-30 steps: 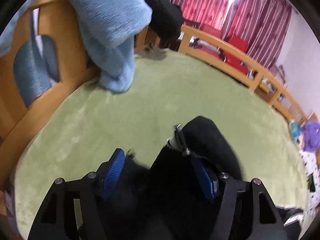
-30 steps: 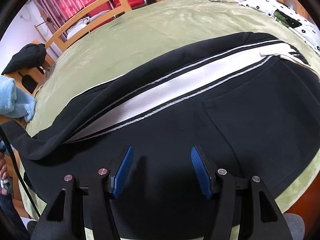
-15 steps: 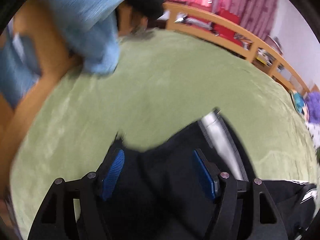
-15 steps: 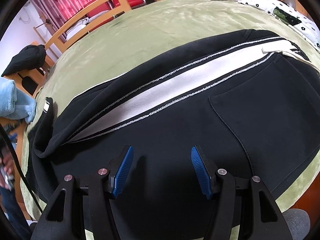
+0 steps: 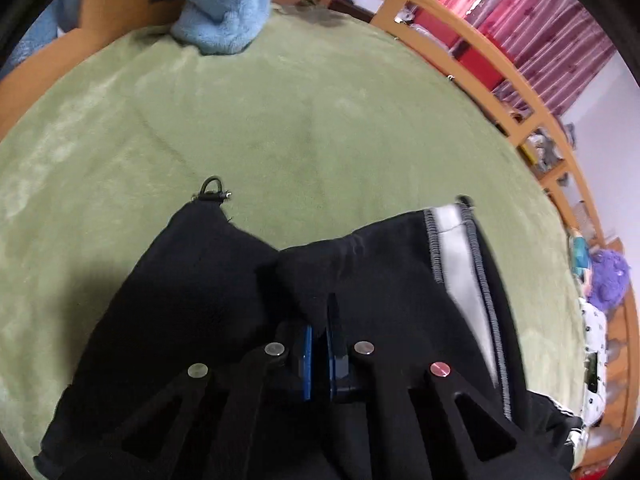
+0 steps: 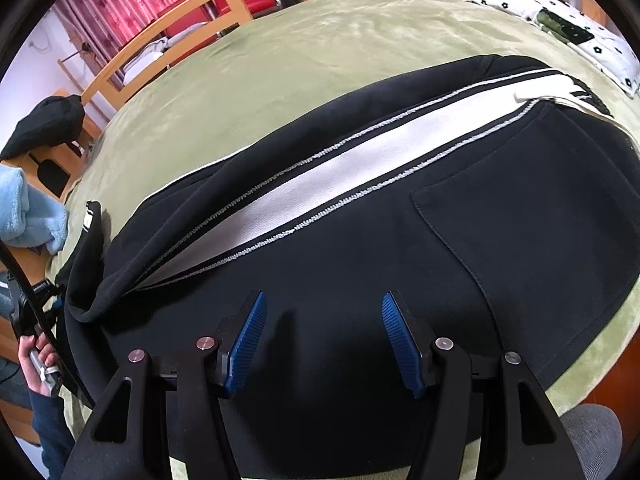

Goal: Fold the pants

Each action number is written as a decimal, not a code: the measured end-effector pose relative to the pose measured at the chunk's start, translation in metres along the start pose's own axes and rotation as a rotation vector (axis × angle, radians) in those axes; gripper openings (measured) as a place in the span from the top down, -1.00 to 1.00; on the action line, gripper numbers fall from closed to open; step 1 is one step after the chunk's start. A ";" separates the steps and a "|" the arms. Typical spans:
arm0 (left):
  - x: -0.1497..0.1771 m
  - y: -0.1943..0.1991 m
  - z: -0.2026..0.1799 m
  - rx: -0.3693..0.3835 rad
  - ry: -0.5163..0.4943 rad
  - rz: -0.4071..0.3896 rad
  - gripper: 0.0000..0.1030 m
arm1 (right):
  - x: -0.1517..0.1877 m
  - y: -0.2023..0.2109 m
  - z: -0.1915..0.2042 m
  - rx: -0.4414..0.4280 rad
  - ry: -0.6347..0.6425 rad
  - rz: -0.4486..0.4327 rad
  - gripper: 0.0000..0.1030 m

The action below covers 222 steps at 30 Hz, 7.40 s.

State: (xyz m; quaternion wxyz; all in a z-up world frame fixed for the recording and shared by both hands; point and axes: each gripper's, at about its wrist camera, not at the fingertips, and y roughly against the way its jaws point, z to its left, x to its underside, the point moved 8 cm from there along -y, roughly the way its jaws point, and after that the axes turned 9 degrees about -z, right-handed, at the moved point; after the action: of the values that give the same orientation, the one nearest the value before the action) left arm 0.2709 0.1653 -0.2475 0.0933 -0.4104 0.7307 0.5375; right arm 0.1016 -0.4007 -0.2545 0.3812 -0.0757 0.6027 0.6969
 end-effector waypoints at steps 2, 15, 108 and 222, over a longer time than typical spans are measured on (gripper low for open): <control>-0.010 0.031 0.001 0.023 0.008 -0.062 0.90 | -0.002 0.003 0.000 0.005 -0.001 -0.005 -0.16; 0.055 0.117 0.114 -0.180 0.089 -0.026 0.80 | -0.012 0.041 -0.002 -0.044 0.008 -0.073 -0.16; 0.082 0.122 -0.008 -0.042 -0.237 0.041 -0.19 | -0.036 -0.027 0.201 -0.371 0.625 -0.130 -0.12; 0.110 0.192 0.080 -0.403 -0.060 -0.056 -0.18 | -0.109 -0.013 -0.300 0.051 -0.412 -0.208 0.26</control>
State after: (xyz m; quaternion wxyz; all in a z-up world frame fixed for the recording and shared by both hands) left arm 0.0410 0.1959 -0.2077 0.0460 -0.4249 0.5935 0.6820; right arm 0.0801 -0.7181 -0.2817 0.5678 0.0160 0.5184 0.6392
